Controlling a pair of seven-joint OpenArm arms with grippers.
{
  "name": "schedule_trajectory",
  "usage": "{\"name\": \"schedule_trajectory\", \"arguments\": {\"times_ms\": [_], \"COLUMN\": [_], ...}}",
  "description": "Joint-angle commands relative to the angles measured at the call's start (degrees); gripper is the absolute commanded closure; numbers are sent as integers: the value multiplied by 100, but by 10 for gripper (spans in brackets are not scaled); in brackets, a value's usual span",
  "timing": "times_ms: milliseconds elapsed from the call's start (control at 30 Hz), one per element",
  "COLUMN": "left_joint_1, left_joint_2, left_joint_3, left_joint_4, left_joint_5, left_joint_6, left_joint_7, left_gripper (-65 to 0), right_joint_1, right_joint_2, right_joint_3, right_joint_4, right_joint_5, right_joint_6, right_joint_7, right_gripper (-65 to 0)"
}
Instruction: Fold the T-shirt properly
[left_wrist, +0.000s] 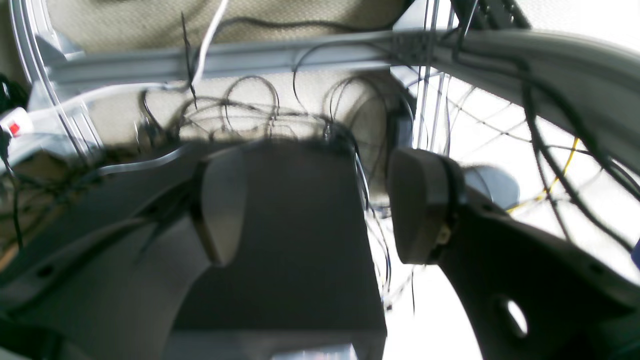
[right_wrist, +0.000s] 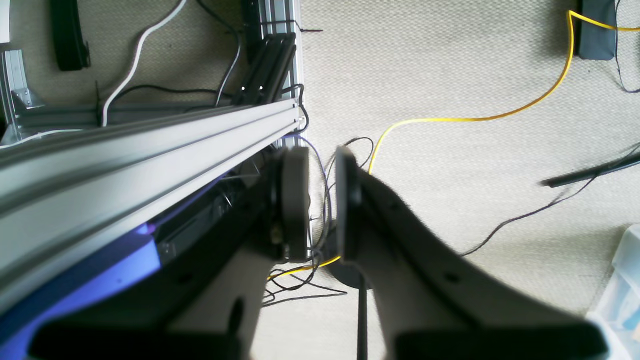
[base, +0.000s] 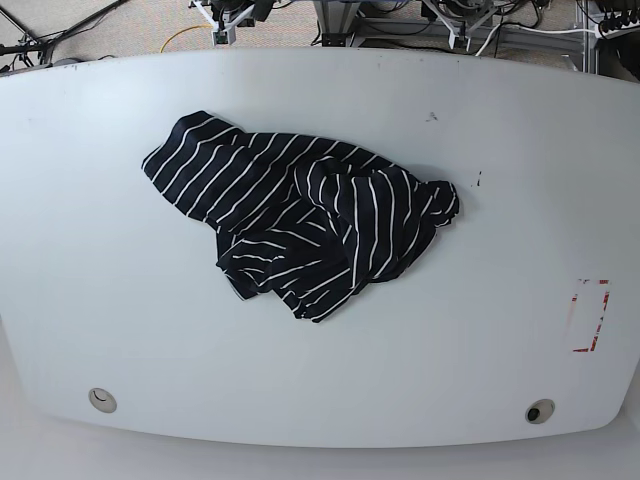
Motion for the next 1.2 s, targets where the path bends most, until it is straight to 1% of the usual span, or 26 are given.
{"name": "schedule_trajectory", "arguments": {"times_ms": [0,167,233,300,533,633,700,867,967,1100,1167], "left_joint_1": [160,600,881,1066,2059,2542,2780,3422,3808,4310,4538], "left_joint_2": [-50,-41,-41,-41,-50,-50,-50,-58,-41,-32,-23], "left_joint_3": [-1,-1,-1,-1,-9,-18,-18,-45,-124,-256,-379], "left_joint_4": [339,1130,1614,1930,3345,4049,4383,5323,5886,6765,7134], "left_joint_5": [-28,-28,-28,-28,-28,-28,-28,-37,-37,-37,-37], "left_joint_6": [0,0,0,0,0,0,0,9,9,9,9], "left_joint_7": [-209,-192,-192,-192,-192,-192,-192,-209,-209,-209,-209], "left_gripper": [-404,-404,-404,-404,-404,-404,-404,-404,-404,-406,-406], "right_joint_1": [-222,-688,-899,-1048,-1699,-2059,-2261,-2886,-3228,-3677,-3905], "right_joint_2": [-66,-207,-339,-400,-594,-647,-717,-726,-735,-699,-541], "right_joint_3": [22,22,22,13,13,4,-101,-400,-514,-725,-840], "right_joint_4": [423,1267,1601,1812,2665,3210,3482,4405,4906,5706,6084], "right_joint_5": [16,16,16,16,16,16,16,34,51,631,886], "right_joint_6": [0,9,18,26,35,35,35,35,35,35,35], "right_joint_7": [65,29,29,29,29,29,29,21,-120,-516,-700], "right_gripper": [-86,-86,-86,-86,-86,-86,-86,-86,-86,-86,-86]}}
